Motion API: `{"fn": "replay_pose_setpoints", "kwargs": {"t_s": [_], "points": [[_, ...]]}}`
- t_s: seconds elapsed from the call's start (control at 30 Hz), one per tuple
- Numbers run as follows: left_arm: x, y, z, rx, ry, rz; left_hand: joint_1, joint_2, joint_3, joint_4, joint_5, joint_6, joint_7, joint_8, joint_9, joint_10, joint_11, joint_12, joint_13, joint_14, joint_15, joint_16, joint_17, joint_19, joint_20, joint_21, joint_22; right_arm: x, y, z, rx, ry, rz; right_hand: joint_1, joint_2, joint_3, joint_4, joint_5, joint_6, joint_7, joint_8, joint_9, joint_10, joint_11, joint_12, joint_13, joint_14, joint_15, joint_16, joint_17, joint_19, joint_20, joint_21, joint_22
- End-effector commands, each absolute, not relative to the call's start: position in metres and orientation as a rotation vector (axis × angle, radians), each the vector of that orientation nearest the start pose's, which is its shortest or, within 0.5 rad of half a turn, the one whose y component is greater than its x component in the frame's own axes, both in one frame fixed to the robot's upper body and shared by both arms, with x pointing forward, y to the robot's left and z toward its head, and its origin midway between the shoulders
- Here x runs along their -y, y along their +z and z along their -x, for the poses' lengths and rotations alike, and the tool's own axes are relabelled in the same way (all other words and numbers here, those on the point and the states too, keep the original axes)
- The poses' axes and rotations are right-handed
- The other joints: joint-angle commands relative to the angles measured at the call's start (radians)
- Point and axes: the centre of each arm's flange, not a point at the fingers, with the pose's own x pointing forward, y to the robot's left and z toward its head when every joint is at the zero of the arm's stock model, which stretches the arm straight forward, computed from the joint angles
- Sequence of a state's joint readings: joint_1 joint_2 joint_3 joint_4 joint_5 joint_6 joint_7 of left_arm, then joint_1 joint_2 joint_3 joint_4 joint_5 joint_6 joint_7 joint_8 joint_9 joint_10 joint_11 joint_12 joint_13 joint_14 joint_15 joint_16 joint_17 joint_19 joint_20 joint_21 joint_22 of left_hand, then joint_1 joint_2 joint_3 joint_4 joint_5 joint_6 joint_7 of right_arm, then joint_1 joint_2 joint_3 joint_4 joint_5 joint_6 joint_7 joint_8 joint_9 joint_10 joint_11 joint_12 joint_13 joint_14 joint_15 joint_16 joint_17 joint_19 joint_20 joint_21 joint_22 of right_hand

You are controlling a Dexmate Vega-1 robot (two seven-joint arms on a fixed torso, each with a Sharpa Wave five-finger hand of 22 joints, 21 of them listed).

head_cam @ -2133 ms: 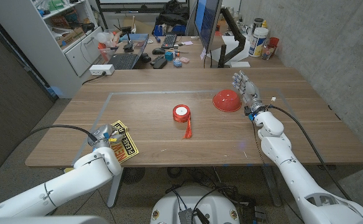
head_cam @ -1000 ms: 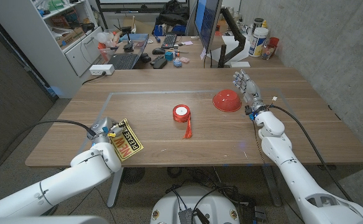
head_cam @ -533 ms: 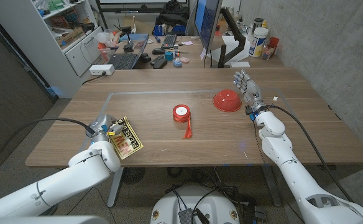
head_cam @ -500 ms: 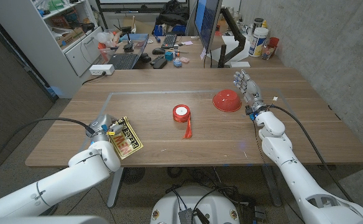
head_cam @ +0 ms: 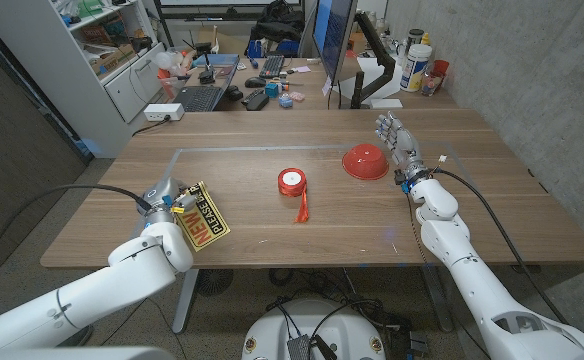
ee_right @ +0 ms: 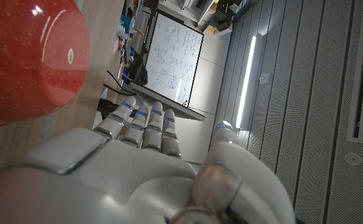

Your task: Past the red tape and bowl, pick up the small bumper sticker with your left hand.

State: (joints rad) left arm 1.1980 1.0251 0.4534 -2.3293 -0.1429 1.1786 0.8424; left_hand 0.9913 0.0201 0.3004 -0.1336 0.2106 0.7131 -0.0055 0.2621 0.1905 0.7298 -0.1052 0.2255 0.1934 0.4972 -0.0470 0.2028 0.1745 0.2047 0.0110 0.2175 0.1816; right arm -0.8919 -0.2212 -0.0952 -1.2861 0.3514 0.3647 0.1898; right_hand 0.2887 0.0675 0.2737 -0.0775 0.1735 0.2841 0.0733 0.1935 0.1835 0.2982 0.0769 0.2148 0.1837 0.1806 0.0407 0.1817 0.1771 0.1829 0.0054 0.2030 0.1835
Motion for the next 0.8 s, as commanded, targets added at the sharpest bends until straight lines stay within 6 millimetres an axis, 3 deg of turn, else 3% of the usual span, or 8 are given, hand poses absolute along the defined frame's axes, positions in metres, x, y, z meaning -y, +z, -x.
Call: {"fn": "replay_pose_setpoints", "kwargs": {"t_s": [0.03, 0.8], "points": [[-0.323, -0.066, -0.469, 0.131, 0.663, -1.089, 0.013, 0.004, 0.002, 0.004, -0.003, 0.009, -0.002, -0.005, 0.003, 0.009, 0.003, -0.004, 0.005, 0.009, -0.038, -0.006, 0.003, 0.002, 0.008, 0.000, 0.001, 0.267, -0.015, -0.641, 0.756, 0.209, -0.045, -0.002, 0.002, 0.002, -0.004, 0.006, 0.008, -0.001, 0.001, 0.006, 0.007, -0.004, -0.001, 0.003, 0.009, 0.000, 0.003, 0.003, -0.006, -0.003, 0.001, 0.005], [-0.322, -0.043, -0.463, 0.194, 0.653, -1.093, 0.014, 0.005, 0.001, 0.008, -0.006, 0.017, -0.006, -0.012, 0.004, 0.013, 0.001, -0.009, 0.006, 0.005, -0.038, -0.010, 0.004, -0.002, 0.008, -0.004, 0.001, 0.270, -0.014, -0.638, 0.766, 0.204, -0.048, -0.003, 0.003, 0.001, -0.005, 0.006, 0.009, -0.001, 0.001, 0.006, 0.007, -0.001, -0.001, 0.003, 0.009, -0.001, 0.003, 0.003, -0.006, -0.003, 0.001, 0.005]]}}
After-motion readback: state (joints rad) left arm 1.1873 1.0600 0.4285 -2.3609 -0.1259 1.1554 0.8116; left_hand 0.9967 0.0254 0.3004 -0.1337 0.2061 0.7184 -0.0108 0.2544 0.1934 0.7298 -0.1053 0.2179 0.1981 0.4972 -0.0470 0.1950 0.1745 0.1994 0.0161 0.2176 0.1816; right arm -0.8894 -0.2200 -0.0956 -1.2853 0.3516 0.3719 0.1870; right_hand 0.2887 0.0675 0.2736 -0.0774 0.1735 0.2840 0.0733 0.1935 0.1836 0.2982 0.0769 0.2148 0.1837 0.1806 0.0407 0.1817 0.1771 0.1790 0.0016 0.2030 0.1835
